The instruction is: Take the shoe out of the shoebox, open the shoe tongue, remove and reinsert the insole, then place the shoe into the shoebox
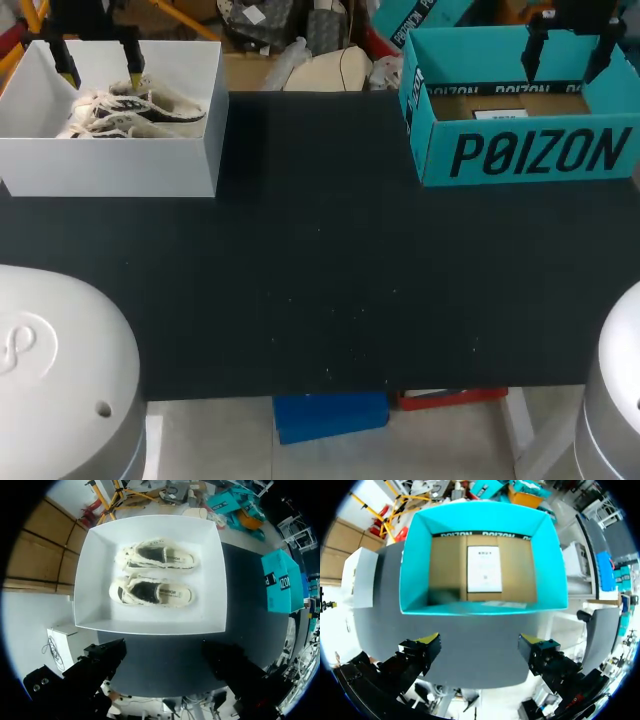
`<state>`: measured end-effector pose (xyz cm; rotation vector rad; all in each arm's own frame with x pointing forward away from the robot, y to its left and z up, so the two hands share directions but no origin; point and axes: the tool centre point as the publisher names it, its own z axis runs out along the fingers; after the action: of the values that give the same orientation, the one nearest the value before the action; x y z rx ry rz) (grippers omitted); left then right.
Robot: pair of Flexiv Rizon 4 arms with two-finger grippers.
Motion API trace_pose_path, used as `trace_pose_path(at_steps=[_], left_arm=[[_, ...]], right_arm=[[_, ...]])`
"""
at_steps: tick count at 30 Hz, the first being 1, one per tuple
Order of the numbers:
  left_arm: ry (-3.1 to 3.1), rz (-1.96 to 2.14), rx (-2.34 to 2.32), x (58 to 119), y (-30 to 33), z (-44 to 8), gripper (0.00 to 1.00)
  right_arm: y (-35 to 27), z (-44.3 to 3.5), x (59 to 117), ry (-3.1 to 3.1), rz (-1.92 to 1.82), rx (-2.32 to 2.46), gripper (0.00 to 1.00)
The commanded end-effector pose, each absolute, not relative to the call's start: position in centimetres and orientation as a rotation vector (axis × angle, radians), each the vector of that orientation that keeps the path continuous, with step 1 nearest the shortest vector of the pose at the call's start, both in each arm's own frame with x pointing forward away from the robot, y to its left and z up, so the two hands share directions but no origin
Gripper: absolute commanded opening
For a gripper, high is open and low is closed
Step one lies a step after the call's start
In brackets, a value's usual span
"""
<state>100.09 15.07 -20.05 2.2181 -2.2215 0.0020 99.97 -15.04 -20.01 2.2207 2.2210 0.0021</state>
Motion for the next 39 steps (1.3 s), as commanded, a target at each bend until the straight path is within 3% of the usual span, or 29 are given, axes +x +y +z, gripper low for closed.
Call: trace_pose_path(at_steps=[1,6,9,29,31,33,35,37,39], left_arm=[[-2.311,0.039,2.116,100.2,15.0,-19.9,1.0],[-2.864,0.192,1.441,99.7,14.9,-19.1,1.0],[-3.181,0.305,0.552,97.7,16.3,-18.6,1.0],[-3.228,0.243,0.41,99.3,16.9,-19.1,1.0],[-3.241,0.165,0.276,100.5,17.2,-19.7,0.44],[-3.245,0.158,0.254,101.8,17.8,-20.1,0.42],[-3.258,0.14,0.224,102.9,18.2,-20.5,0.51],[-3.235,0.165,0.198,103.8,18.5,-21.1,0.44],[-3.271,0.104,0.195,104.7,18.7,-21.8,0.44]], right_arm=[[-15.0,-20.0,100.0,2.221,0.002,2.221,1.0],[-15.0,-20.0,100.0,2.221,0.002,2.221,1.0],[-15.0,-20.0,100.0,2.221,0.002,2.221,1.0],[-15.0,-20.0,100.0,2.221,0.002,2.221,1.0],[-15.0,-20.0,100.0,2.221,0.002,2.221,1.0],[-15.0,-20.0,100.0,2.221,0.002,2.221,1.0],[-15.0,-20.0,100.0,2.221,0.002,2.221,1.0],[-15.0,-20.0,100.0,2.221,0.002,2.221,1.0],[-15.0,-20.0,100.0,2.221,0.002,2.221,1.0]])
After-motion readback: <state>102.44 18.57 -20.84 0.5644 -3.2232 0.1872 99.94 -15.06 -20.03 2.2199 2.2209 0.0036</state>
